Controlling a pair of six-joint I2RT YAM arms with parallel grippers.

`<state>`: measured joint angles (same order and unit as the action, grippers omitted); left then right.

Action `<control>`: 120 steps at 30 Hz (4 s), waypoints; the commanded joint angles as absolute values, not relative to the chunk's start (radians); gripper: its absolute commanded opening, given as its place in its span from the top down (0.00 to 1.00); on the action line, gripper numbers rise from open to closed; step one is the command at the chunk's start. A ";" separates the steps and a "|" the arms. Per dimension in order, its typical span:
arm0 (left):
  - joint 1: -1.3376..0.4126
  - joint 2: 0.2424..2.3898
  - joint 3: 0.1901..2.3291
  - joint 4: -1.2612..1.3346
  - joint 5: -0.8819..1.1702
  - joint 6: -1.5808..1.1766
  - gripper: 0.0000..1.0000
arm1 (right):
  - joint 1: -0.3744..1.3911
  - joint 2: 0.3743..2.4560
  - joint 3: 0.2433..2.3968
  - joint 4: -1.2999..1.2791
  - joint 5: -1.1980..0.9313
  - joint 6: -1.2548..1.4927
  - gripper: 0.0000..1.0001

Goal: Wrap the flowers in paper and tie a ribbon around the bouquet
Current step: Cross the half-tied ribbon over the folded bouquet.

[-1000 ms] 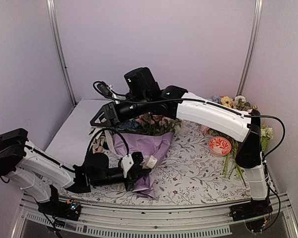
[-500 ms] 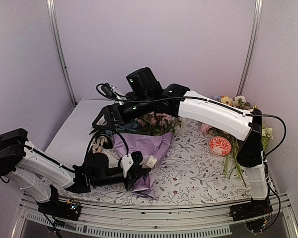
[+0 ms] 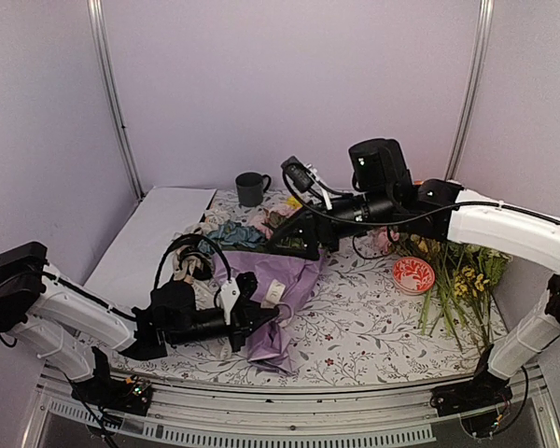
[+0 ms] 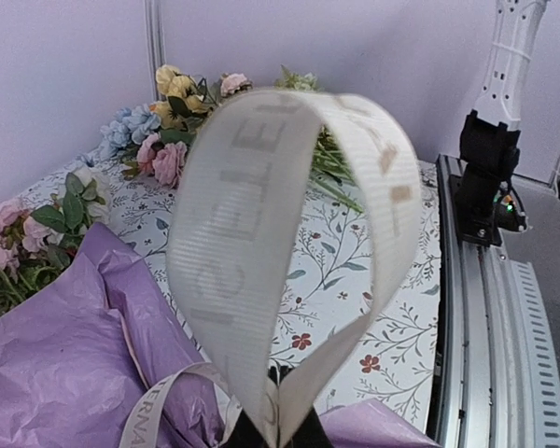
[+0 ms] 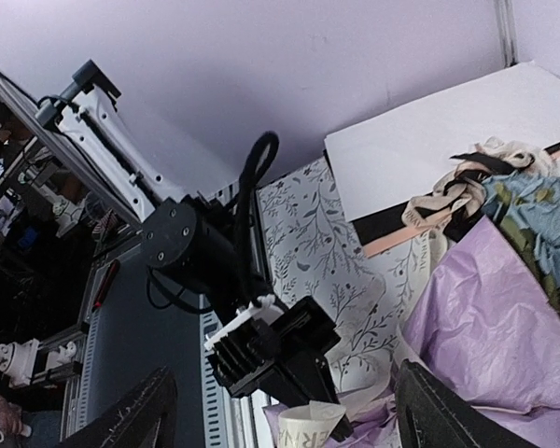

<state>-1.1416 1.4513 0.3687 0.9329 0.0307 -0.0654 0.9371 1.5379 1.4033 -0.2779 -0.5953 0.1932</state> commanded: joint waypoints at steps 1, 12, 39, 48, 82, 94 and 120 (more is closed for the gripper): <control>-1.120 1.435 0.363 0.966 0.068 -0.113 1.00 | 0.944 1.570 1.229 -0.117 -0.724 0.247 0.17; -1.111 1.441 0.367 0.946 0.085 -0.143 1.00 | 0.949 1.628 1.156 -0.007 -0.824 0.301 0.82; -0.878 0.986 0.494 0.099 -0.049 -0.368 0.17 | 0.856 1.708 1.150 0.066 -0.854 0.328 1.00; -0.532 1.165 0.472 -0.075 -0.110 -0.655 0.31 | 0.849 1.719 1.154 0.066 -0.876 0.319 1.00; -0.857 1.128 0.553 0.049 -0.212 -0.453 1.00 | 0.830 1.779 1.201 0.031 -0.830 0.362 1.00; -1.188 1.144 0.769 0.236 0.170 -0.010 1.00 | 0.799 1.868 1.325 0.021 -0.855 0.368 1.00; -1.288 1.929 1.302 -0.023 0.352 0.425 0.59 | 0.792 1.870 1.376 -0.119 -0.867 0.252 1.00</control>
<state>-1.2671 1.9308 1.2781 0.0303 0.4549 0.3691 0.7952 1.8740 1.3548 -0.1085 -0.8486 0.2726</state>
